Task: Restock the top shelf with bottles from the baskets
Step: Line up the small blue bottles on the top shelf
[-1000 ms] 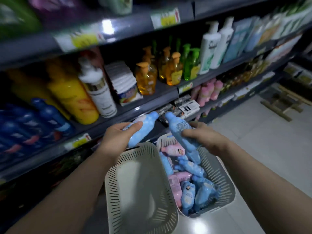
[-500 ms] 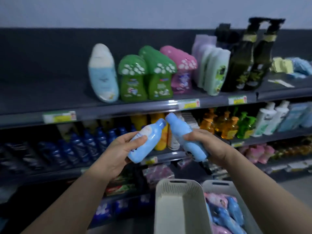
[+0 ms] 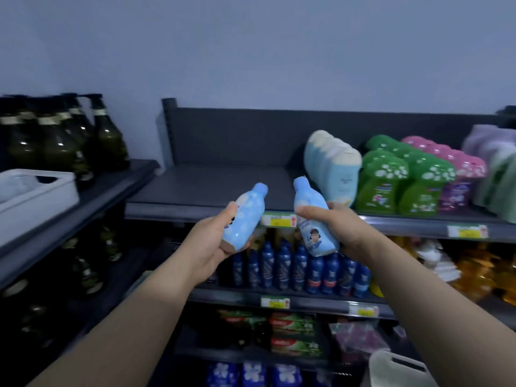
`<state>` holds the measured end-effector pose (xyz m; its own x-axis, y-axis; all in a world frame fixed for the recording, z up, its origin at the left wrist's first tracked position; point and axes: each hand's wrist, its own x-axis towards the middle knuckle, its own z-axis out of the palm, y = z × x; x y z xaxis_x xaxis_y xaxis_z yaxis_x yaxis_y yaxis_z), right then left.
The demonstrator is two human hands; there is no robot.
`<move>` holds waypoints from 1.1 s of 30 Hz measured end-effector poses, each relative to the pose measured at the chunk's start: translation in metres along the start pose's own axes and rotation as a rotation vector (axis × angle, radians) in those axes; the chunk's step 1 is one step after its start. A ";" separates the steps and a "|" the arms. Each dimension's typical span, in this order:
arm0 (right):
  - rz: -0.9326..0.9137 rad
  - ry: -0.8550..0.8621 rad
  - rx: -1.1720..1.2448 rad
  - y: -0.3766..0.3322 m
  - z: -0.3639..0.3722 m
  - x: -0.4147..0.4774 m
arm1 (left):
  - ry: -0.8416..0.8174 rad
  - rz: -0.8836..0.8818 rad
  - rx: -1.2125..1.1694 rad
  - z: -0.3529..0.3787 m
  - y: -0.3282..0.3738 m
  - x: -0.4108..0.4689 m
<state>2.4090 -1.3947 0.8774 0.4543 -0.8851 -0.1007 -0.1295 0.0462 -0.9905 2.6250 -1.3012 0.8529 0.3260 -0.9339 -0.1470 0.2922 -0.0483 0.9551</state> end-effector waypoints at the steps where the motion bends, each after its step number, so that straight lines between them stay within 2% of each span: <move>1: -0.022 0.004 -0.019 -0.006 0.014 0.009 | 0.008 0.017 0.010 -0.014 0.008 0.003; 8: -0.120 -0.045 -0.214 -0.037 0.088 0.081 | 0.098 0.188 0.077 -0.097 0.054 0.032; 15: -0.213 -0.189 -0.295 -0.056 0.128 0.174 | 0.250 0.397 0.089 -0.142 0.087 0.107; 22: -0.240 -0.217 -0.352 -0.071 0.147 0.270 | 0.435 0.430 0.308 -0.172 0.111 0.204; 26: -0.239 -0.183 -0.378 -0.070 0.156 0.314 | 0.401 0.403 0.439 -0.186 0.123 0.261; 33: -0.220 -0.120 -0.386 -0.068 0.167 0.370 | 0.234 0.380 0.565 -0.205 0.142 0.364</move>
<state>2.7332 -1.6480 0.8923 0.6033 -0.7940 0.0751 -0.3275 -0.3325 -0.8844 2.9699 -1.5750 0.8827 0.5149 -0.8254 0.2314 -0.3692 0.0300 0.9288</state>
